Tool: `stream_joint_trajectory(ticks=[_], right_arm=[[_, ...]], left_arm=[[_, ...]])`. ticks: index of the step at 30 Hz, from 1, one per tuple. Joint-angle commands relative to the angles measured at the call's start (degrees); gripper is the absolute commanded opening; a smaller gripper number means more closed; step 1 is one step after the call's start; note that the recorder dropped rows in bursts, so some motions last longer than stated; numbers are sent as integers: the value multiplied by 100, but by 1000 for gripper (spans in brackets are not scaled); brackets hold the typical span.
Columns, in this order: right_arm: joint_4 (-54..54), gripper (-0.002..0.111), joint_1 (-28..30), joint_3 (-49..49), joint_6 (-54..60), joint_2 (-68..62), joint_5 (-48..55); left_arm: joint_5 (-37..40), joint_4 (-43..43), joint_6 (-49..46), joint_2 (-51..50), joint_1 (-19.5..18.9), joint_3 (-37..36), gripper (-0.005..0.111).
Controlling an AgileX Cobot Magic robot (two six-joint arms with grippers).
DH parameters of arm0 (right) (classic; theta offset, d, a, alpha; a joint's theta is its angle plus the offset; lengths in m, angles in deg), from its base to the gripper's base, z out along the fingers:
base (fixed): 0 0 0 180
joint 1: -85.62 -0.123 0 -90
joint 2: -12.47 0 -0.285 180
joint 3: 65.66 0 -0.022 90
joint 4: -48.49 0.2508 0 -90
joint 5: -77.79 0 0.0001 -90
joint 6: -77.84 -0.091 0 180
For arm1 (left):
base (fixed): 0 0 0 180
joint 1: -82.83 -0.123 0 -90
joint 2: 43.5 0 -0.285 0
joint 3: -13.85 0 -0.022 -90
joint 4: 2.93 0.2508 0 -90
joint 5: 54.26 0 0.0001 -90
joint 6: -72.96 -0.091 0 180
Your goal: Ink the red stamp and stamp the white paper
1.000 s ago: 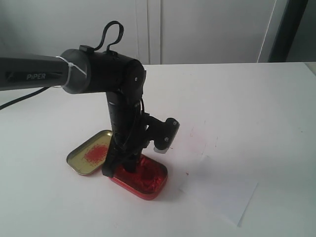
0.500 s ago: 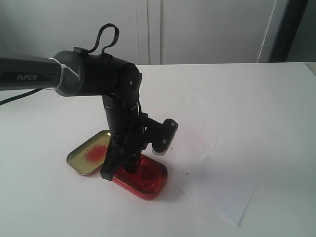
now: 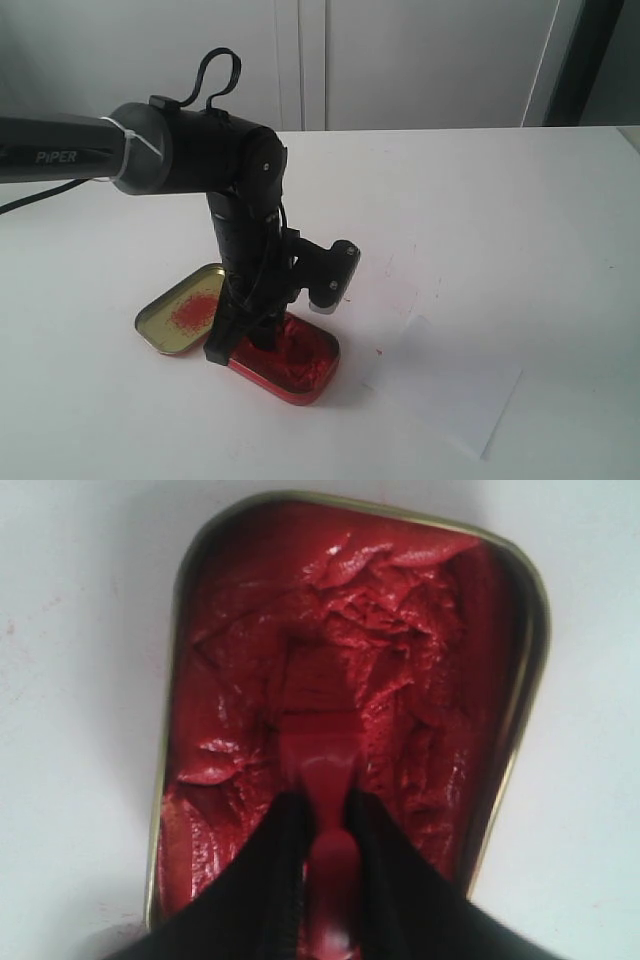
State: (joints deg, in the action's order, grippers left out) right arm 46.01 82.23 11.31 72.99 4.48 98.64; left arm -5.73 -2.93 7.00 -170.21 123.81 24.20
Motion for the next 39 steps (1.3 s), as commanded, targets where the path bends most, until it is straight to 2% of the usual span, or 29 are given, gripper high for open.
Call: stream_joint_trajectory(ticks=[1,17,30,39], right_arm=[[-33,0,-3,26,-2,20,-81],[-33,0,-3,26,-2,20,-81],[-33,0,-3,26,-2,20,-81],[-33,0,-3,26,-2,20,-81]], left_arm=[[65,-32,64,-433,28,-183,0],[95,201,106,-34,28,65,0],[65,201,106,590,28,60,0],[76,175,117,653,28,60,0]])
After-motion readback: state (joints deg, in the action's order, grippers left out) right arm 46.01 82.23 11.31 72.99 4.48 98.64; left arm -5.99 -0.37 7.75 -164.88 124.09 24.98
